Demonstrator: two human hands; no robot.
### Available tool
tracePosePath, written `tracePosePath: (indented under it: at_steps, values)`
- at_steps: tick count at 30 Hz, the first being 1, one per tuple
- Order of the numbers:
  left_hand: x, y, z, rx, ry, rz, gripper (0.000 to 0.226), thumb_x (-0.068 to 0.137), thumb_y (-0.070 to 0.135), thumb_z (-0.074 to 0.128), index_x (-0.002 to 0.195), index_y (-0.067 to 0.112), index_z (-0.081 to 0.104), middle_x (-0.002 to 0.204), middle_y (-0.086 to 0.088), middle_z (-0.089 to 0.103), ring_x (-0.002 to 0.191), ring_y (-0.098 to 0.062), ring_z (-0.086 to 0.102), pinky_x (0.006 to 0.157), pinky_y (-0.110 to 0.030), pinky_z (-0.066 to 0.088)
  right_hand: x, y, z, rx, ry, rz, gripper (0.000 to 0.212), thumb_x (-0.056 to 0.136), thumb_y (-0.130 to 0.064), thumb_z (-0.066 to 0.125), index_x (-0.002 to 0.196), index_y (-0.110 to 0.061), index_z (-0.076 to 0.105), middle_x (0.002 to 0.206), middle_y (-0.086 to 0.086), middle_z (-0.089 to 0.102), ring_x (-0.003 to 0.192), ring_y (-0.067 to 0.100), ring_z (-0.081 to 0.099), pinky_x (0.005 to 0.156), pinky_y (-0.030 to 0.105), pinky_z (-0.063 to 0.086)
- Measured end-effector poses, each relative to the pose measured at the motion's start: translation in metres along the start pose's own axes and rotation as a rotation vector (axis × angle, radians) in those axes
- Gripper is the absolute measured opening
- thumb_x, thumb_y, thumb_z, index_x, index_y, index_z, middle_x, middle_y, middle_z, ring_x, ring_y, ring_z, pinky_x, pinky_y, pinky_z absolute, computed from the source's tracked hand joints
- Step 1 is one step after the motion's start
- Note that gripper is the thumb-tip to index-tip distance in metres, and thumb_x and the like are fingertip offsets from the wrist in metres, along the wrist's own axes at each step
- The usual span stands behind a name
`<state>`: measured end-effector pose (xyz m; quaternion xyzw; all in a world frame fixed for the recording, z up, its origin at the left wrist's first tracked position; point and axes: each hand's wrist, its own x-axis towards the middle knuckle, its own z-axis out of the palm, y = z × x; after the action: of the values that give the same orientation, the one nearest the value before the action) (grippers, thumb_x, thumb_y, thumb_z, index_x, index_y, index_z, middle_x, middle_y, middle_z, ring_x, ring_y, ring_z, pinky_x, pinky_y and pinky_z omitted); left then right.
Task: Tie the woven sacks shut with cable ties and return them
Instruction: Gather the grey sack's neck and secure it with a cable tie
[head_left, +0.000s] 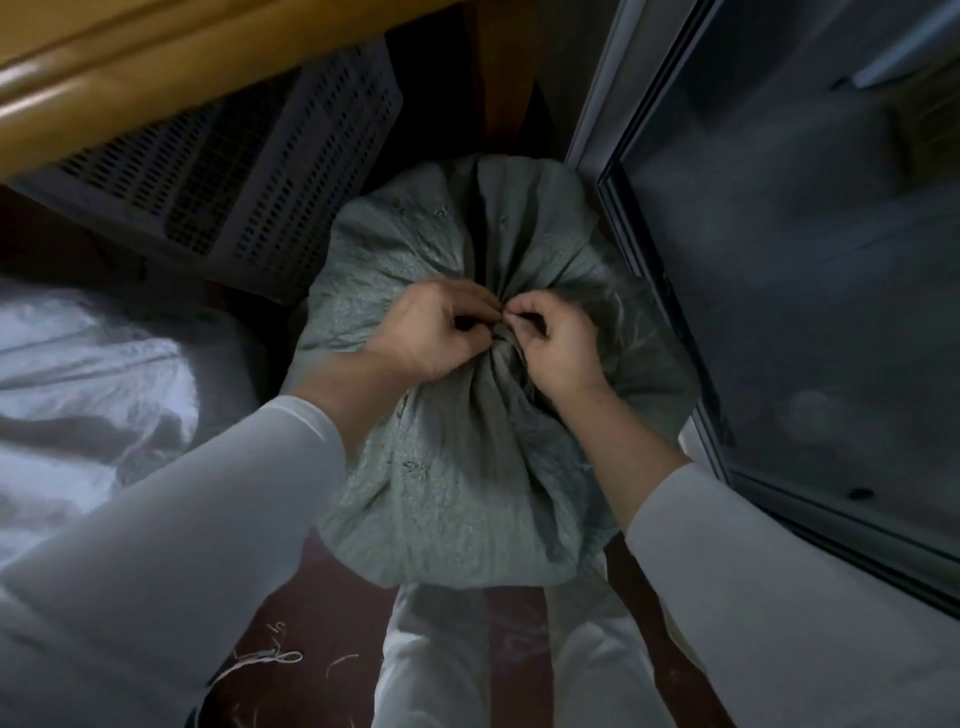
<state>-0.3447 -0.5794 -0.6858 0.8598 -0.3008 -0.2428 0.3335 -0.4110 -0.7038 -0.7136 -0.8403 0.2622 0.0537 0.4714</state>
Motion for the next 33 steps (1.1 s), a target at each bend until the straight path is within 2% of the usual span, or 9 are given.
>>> tracePosePath:
  at_steps: [2,4,6,9,14,17,26,30,33]
  values:
    - [0.005,-0.003,0.002,-0.038,-0.010,-0.015,0.024,0.074,0.013,0.059,0.086,0.001,0.075,0.095,-0.012,0.073,0.089,-0.008,0.059,0.079,-0.008,0.042,-0.002,-0.002,-0.004,-0.178,0.059,0.010,0.014,0.083,-0.020,0.065,0.095,-0.017,0.072,0.112,0.004,0.062,0.112,0.027,0.048,0.093,0.033,0.033]
    - [0.011,-0.006,0.001,-0.031,-0.050,-0.025,0.019,0.077,0.014,0.065,0.088,0.003,0.075,0.096,-0.011,0.073,0.088,-0.012,0.064,0.080,-0.018,0.045,-0.004,-0.003,-0.009,-0.373,0.120,-0.044,0.016,0.083,-0.026,0.064,0.097,-0.022,0.072,0.118,0.002,0.055,0.113,0.026,0.042,0.082,0.028,0.022]
    - [0.018,-0.004,0.000,0.024,-0.100,-0.018,0.014,0.081,0.010,0.067,0.091,0.004,0.075,0.099,-0.010,0.072,0.093,-0.019,0.066,0.082,-0.023,0.046,-0.004,-0.006,-0.011,-0.448,0.081,-0.072,0.017,0.087,-0.023,0.059,0.100,-0.018,0.070,0.117,0.006,0.054,0.108,0.028,0.048,0.083,0.031,0.031]
    - [0.031,0.001,-0.002,0.121,-0.177,-0.017,0.016,0.083,0.010,0.064,0.096,0.008,0.074,0.101,-0.009,0.072,0.096,-0.020,0.065,0.082,-0.022,0.045,-0.004,-0.006,-0.009,-0.308,0.031,0.020,0.018,0.092,-0.016,0.052,0.103,-0.011,0.065,0.112,0.011,0.057,0.101,0.028,0.056,0.079,0.036,0.047]
    - [0.053,0.006,-0.005,0.242,-0.386,0.046,0.018,0.080,0.007,0.064,0.095,0.008,0.073,0.098,-0.009,0.072,0.087,-0.016,0.062,0.065,-0.010,0.036,-0.008,0.004,-0.001,-0.156,0.090,0.081,0.020,0.089,-0.009,0.053,0.104,-0.005,0.066,0.106,0.015,0.066,0.101,0.028,0.059,0.085,0.032,0.043]
    - [0.057,0.004,-0.006,0.234,-0.451,0.063,0.017,0.078,0.010,0.069,0.095,0.010,0.074,0.096,-0.007,0.072,0.081,-0.008,0.056,0.061,0.000,0.032,-0.010,0.009,0.001,-0.118,0.111,0.093,0.019,0.089,-0.007,0.054,0.103,-0.003,0.066,0.105,0.016,0.065,0.100,0.027,0.059,0.082,0.025,0.038]
    - [0.051,-0.006,0.005,0.191,-0.378,0.131,0.016,0.085,0.015,0.064,0.099,0.011,0.070,0.104,-0.006,0.068,0.098,-0.019,0.061,0.081,-0.020,0.040,-0.014,0.014,0.002,-0.048,0.155,0.074,0.018,0.088,-0.003,0.054,0.102,0.001,0.066,0.103,0.019,0.065,0.098,0.028,0.060,0.084,0.024,0.040]
    - [0.046,-0.012,0.009,0.083,-0.230,0.032,0.010,0.087,0.016,0.061,0.093,0.012,0.068,0.093,-0.005,0.068,0.087,-0.014,0.059,0.081,-0.026,0.045,-0.015,0.009,0.005,-0.006,0.212,0.028,0.015,0.087,-0.003,0.057,0.099,0.001,0.067,0.099,0.017,0.067,0.094,0.026,0.062,0.083,0.022,0.041]
    - [0.042,-0.008,0.008,-0.200,-0.072,-0.124,0.011,0.090,0.012,0.057,0.080,0.017,0.059,0.076,0.005,0.058,0.068,0.006,0.052,0.076,-0.018,0.042,-0.009,-0.003,0.002,-0.014,0.267,-0.045,0.013,0.085,-0.002,0.058,0.094,0.001,0.067,0.094,0.015,0.068,0.090,0.026,0.062,0.078,0.017,0.038]
